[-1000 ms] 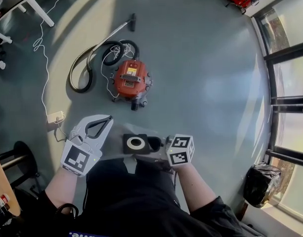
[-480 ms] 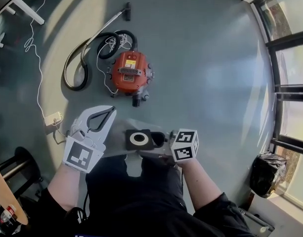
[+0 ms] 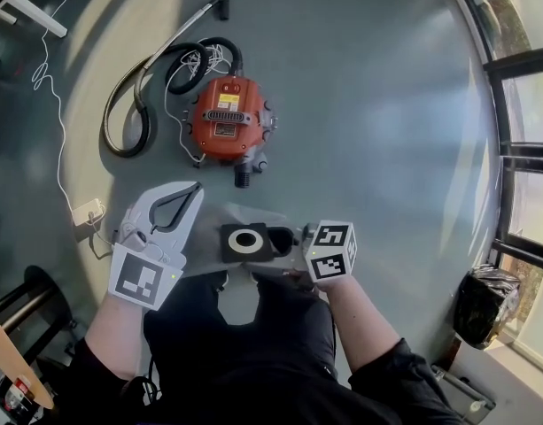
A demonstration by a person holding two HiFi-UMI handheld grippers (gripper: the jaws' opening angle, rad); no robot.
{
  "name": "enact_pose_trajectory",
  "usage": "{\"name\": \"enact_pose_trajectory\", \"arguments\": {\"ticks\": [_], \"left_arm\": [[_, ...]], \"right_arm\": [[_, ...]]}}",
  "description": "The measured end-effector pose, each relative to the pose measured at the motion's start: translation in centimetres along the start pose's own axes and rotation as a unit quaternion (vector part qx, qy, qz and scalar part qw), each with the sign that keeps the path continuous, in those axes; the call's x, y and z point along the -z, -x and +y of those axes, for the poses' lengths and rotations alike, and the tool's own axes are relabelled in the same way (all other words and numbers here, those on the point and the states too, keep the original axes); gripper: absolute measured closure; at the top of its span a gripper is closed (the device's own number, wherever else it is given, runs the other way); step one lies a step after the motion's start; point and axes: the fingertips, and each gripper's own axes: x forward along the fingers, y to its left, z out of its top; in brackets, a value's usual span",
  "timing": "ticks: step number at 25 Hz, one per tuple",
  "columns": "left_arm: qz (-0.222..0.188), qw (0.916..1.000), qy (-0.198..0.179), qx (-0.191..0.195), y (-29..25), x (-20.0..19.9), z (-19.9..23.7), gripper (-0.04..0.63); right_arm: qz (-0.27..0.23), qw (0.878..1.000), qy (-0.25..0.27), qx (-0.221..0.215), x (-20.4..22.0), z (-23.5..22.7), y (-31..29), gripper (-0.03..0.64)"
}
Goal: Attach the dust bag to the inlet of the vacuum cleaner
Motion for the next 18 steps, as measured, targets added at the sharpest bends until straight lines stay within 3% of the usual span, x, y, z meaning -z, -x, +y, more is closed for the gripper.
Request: {"name": "enact_pose_trajectory", "arguments": {"ticks": [18], "left_arm": [[-0.001,0.9996,-0.027,-0.005,-4.9,7.6,0.1,0.578]], "right_arm": [[0.008,1.0,-0.003,-0.027,3.8,-9.1,-2.8,0.328]]}}
